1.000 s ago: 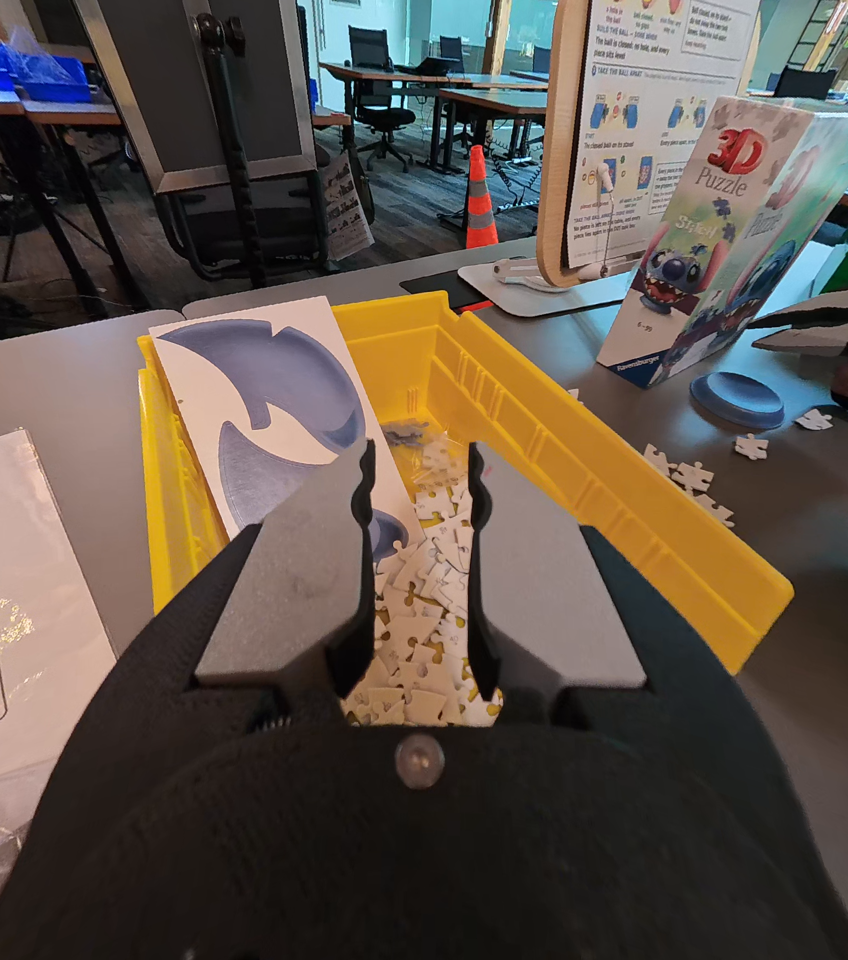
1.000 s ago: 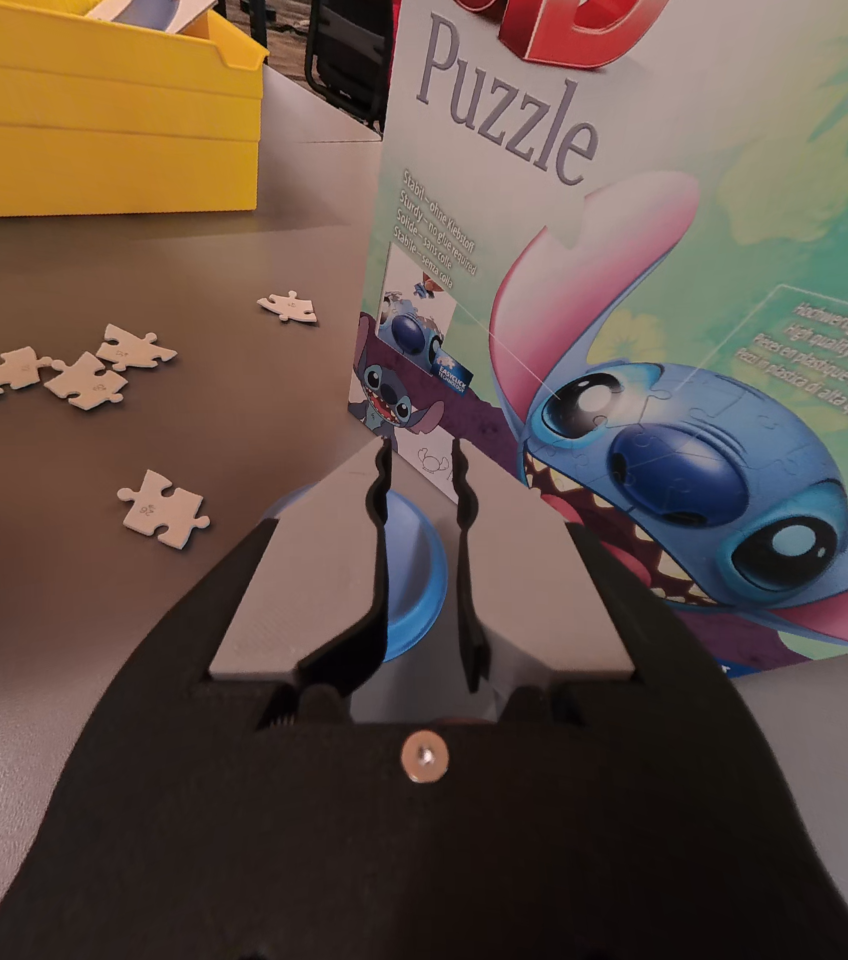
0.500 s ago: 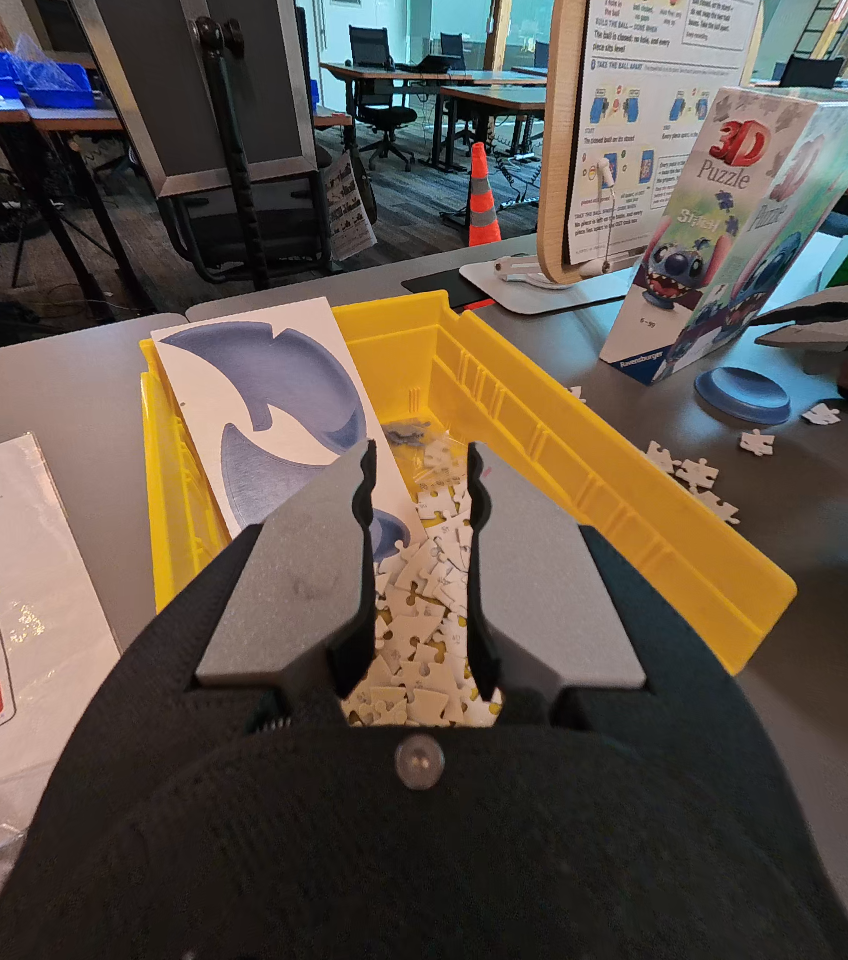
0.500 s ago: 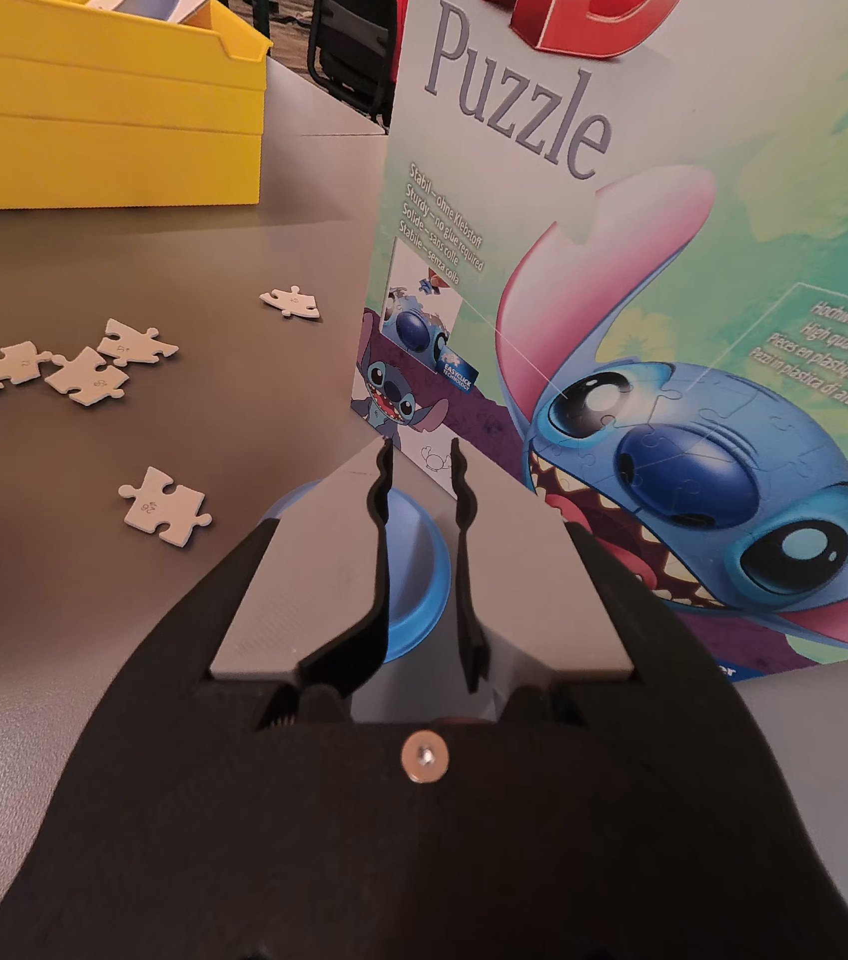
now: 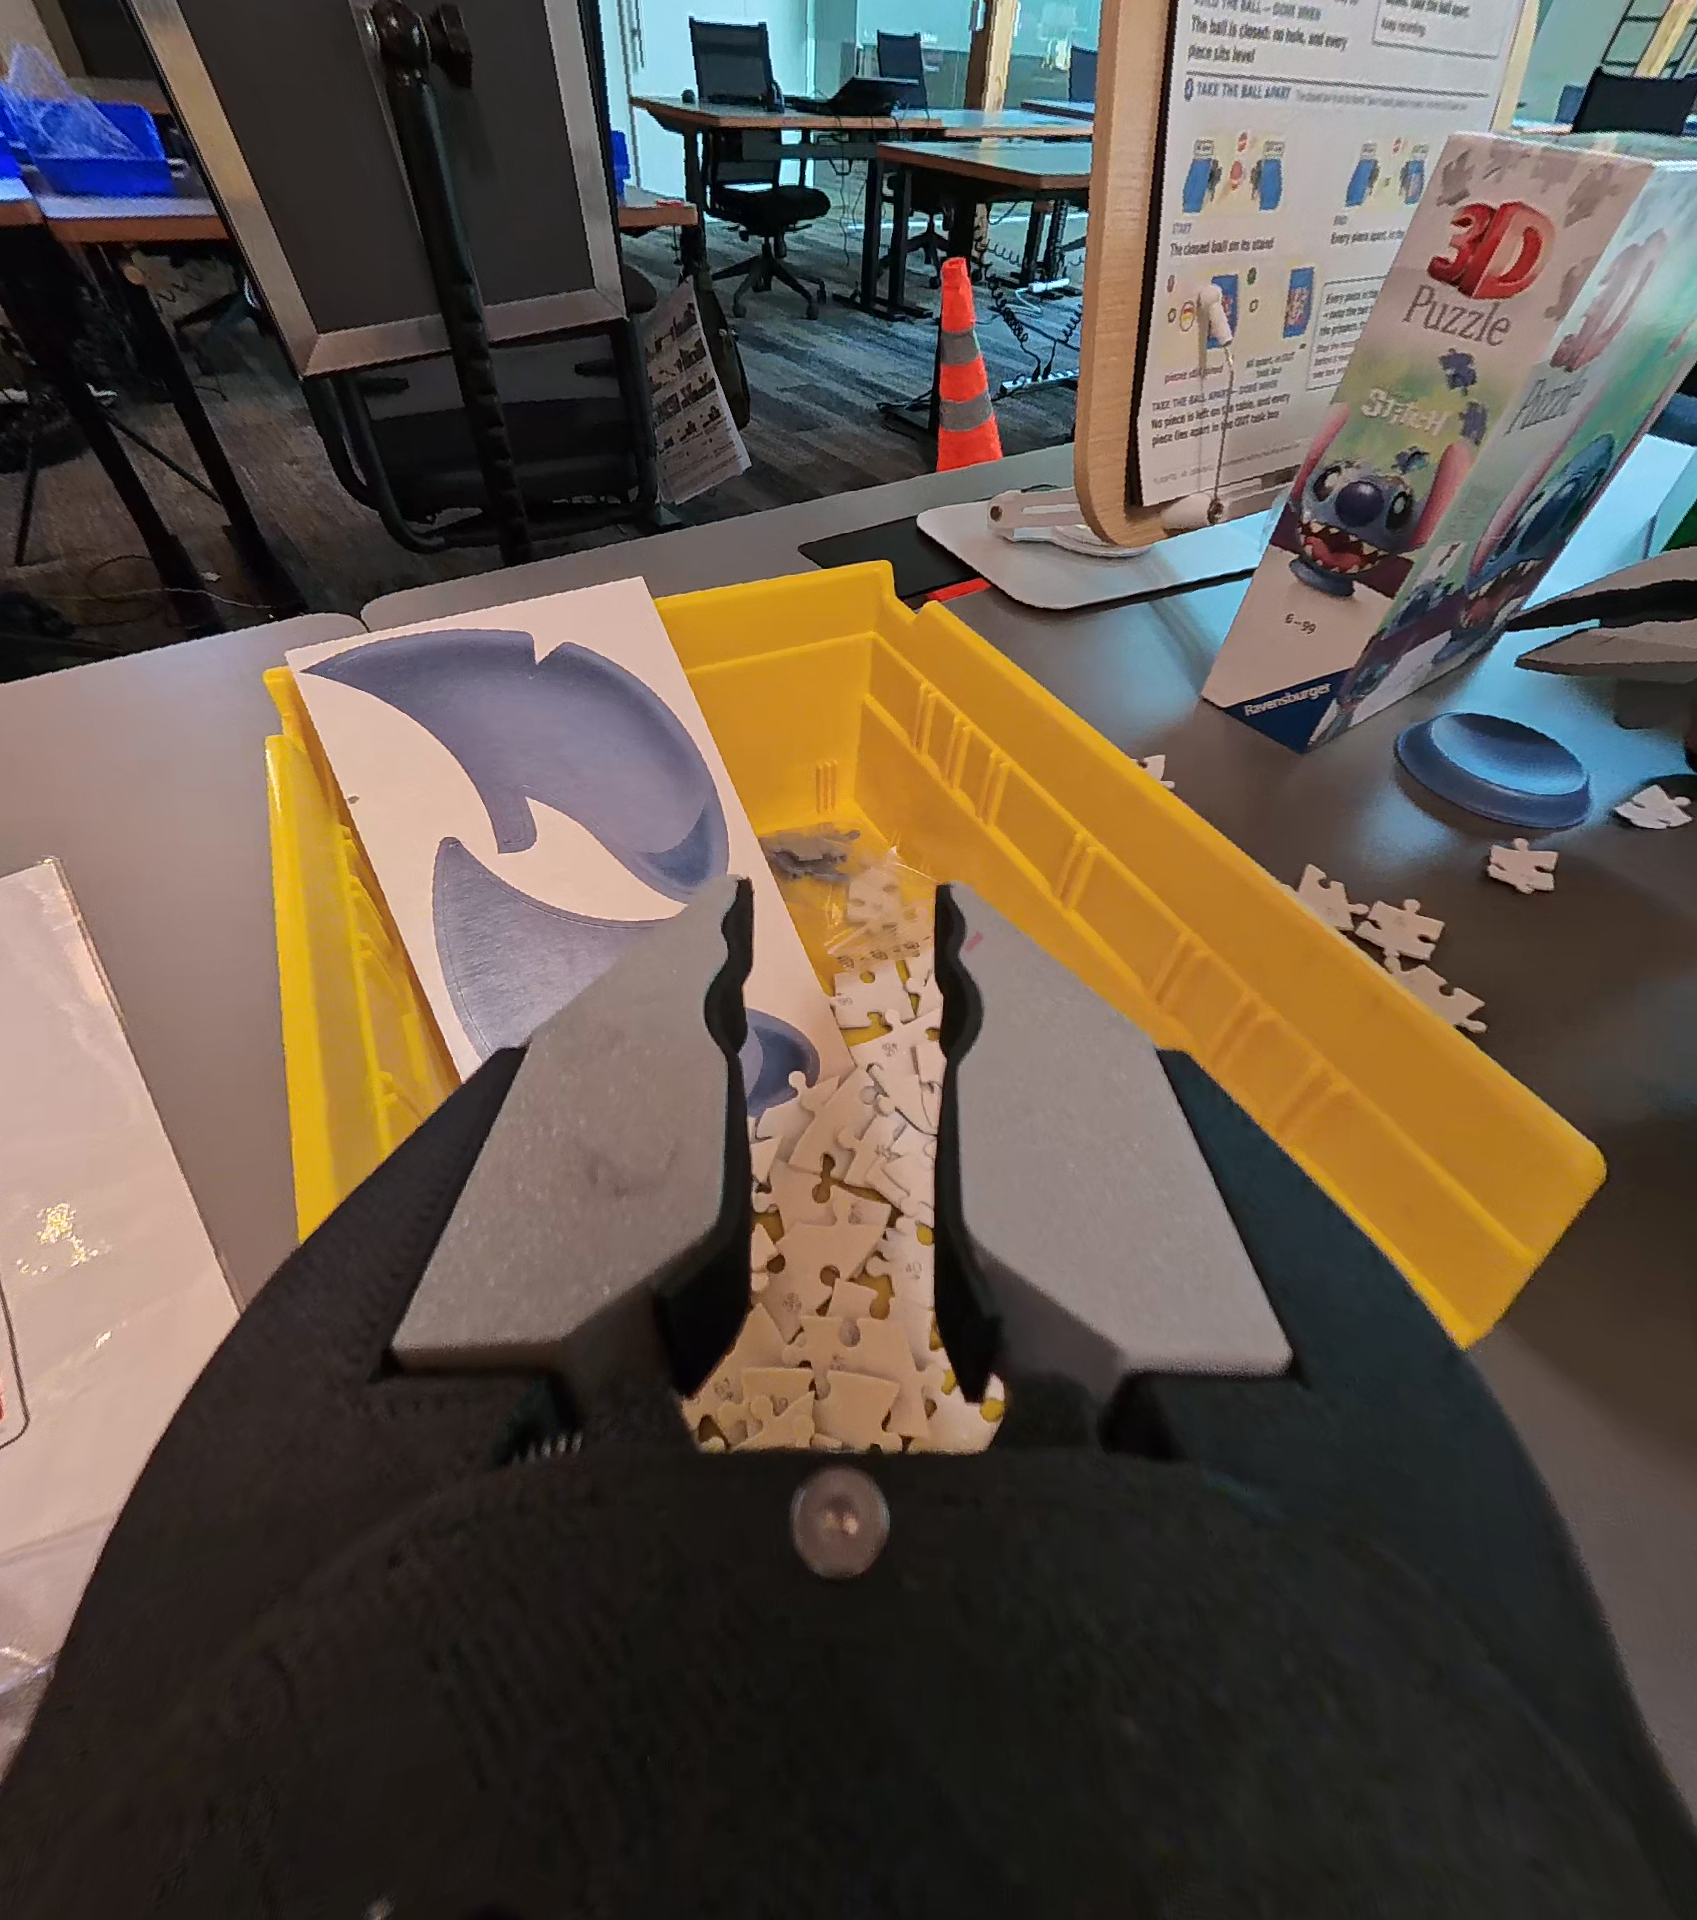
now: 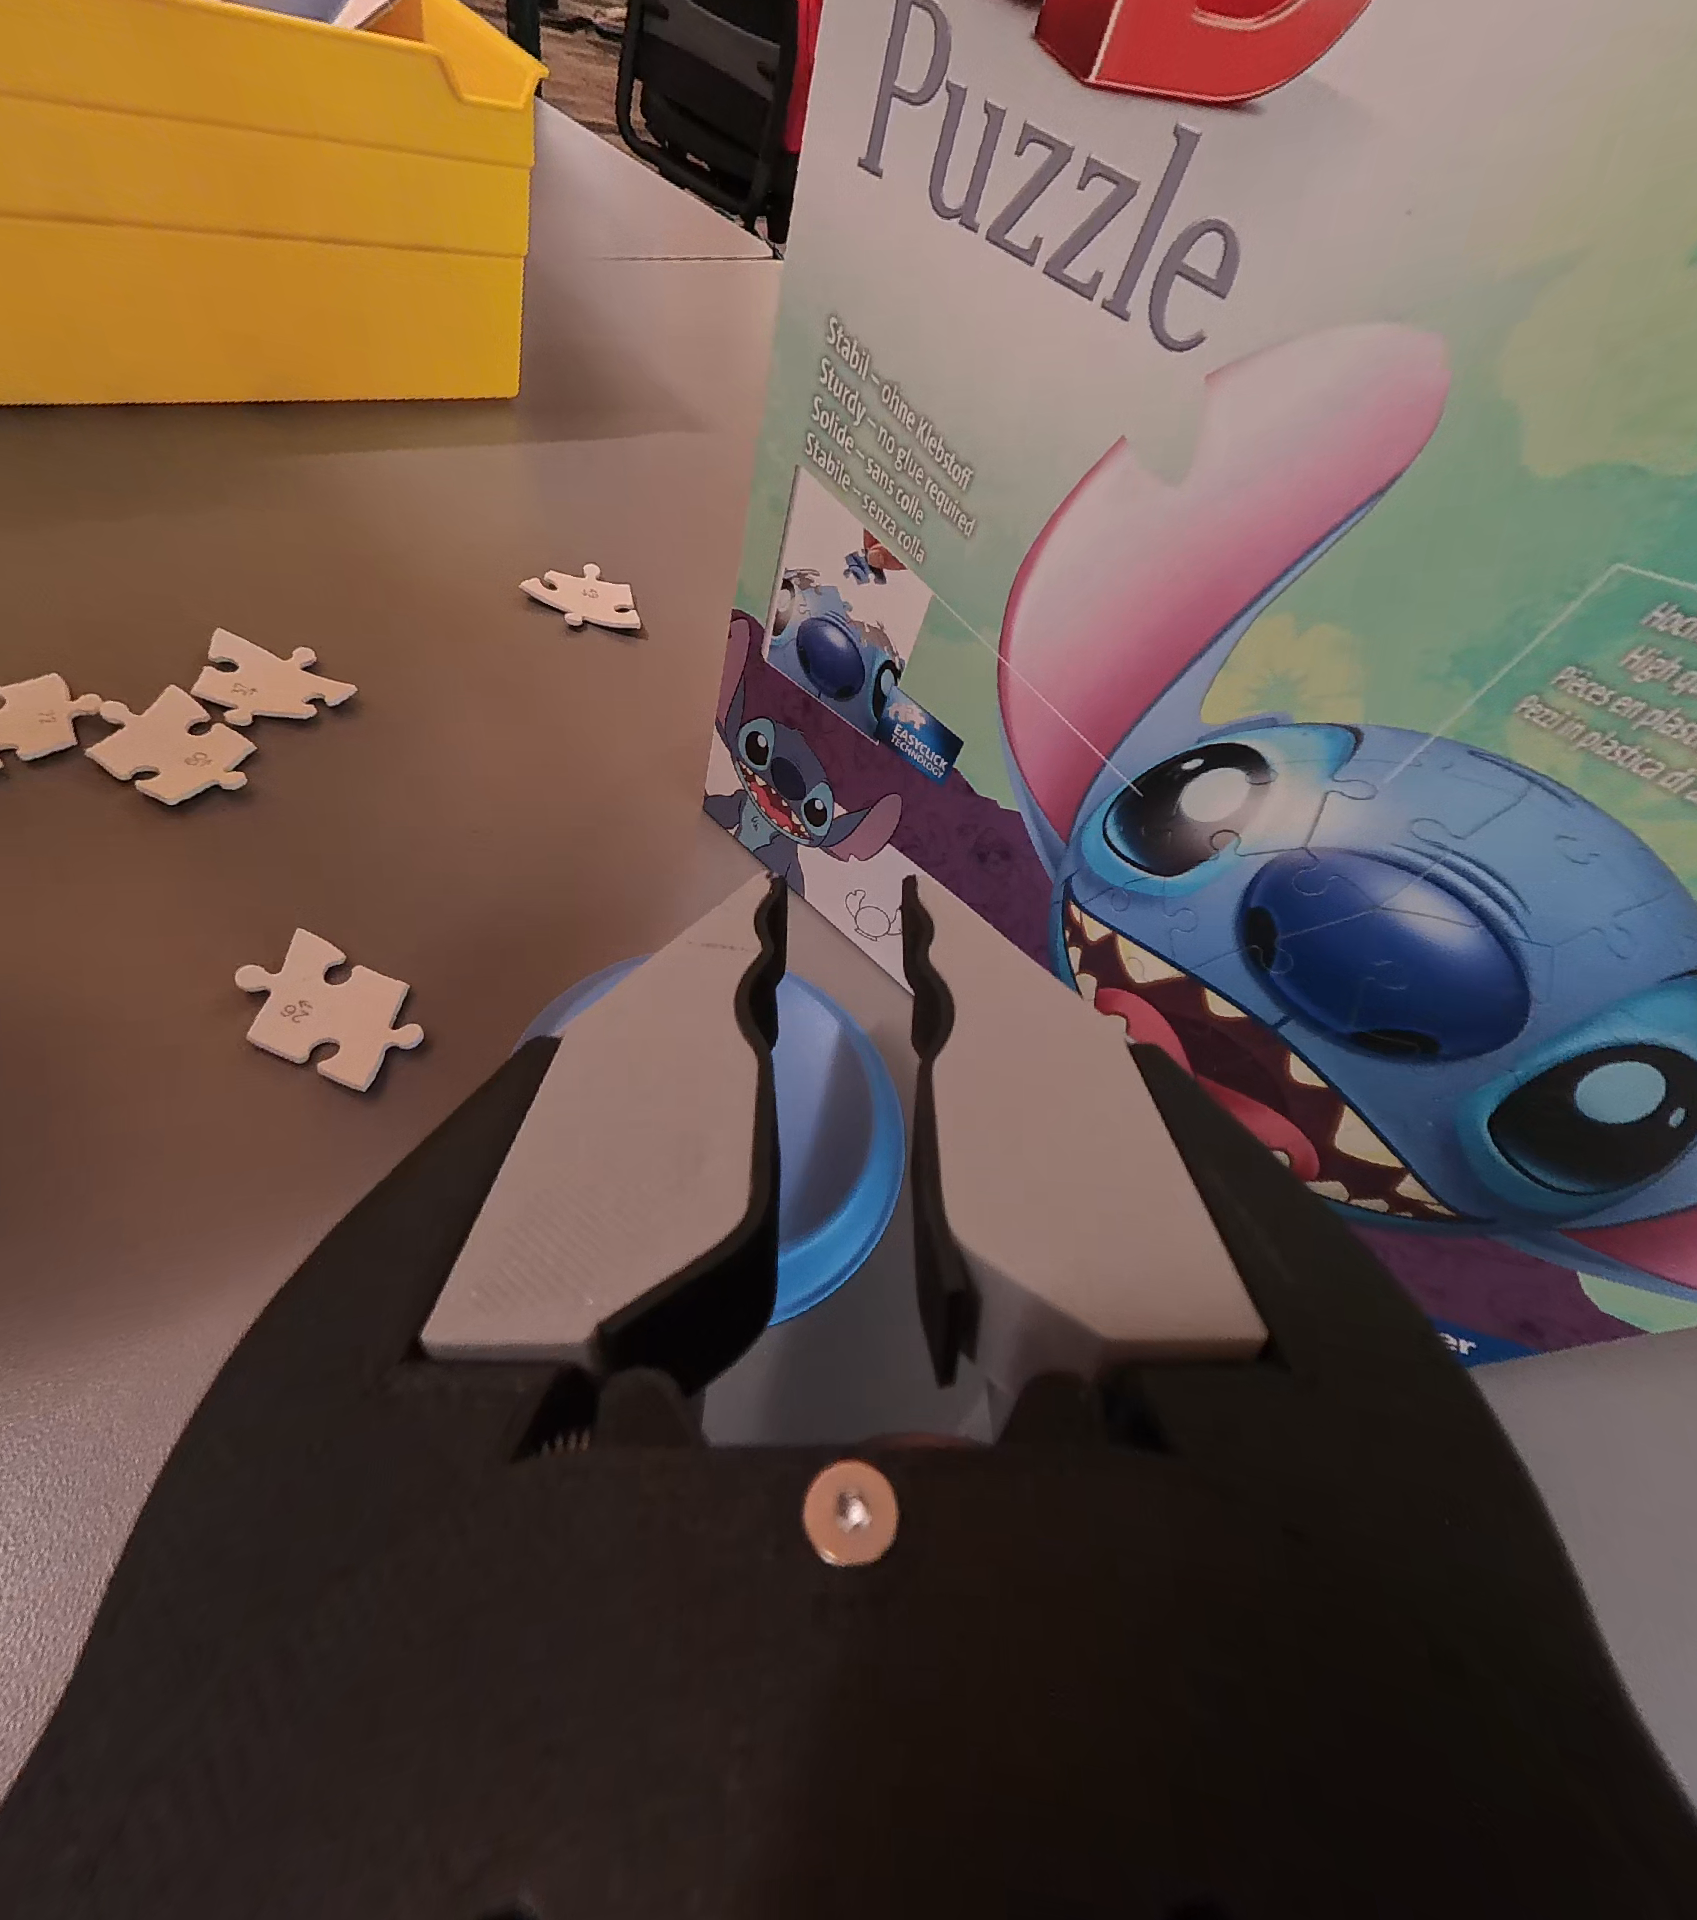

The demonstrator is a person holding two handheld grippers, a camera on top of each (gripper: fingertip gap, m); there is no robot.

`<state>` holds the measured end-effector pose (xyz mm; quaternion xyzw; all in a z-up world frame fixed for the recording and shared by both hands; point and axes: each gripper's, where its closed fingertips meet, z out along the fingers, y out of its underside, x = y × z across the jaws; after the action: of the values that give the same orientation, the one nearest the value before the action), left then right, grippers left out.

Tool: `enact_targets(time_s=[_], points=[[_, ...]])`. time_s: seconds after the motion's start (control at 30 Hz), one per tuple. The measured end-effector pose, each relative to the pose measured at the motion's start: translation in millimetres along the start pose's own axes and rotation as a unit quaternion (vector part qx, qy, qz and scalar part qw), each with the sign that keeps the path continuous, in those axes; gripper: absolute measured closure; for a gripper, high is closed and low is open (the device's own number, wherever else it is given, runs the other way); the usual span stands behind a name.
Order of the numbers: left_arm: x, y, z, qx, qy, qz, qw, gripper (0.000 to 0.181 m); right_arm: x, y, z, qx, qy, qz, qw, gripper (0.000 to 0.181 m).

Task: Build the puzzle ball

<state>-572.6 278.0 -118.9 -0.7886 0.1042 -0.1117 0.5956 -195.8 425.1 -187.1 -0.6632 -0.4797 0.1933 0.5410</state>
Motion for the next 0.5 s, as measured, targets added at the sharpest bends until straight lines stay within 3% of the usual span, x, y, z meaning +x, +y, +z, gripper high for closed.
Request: enact_targets(time_s=[0.03,0.5], points=[[0,0,0,-0.001,0.0,0.001,1.0,0.149,0,0,0,0.0,0.0,0.0,1.0,0.163],[4,14,8,-0.042,-0.002,0.021,0.999,0.149,-1,1,1,-0.004,0.0,-0.005,1.0,0.163]])
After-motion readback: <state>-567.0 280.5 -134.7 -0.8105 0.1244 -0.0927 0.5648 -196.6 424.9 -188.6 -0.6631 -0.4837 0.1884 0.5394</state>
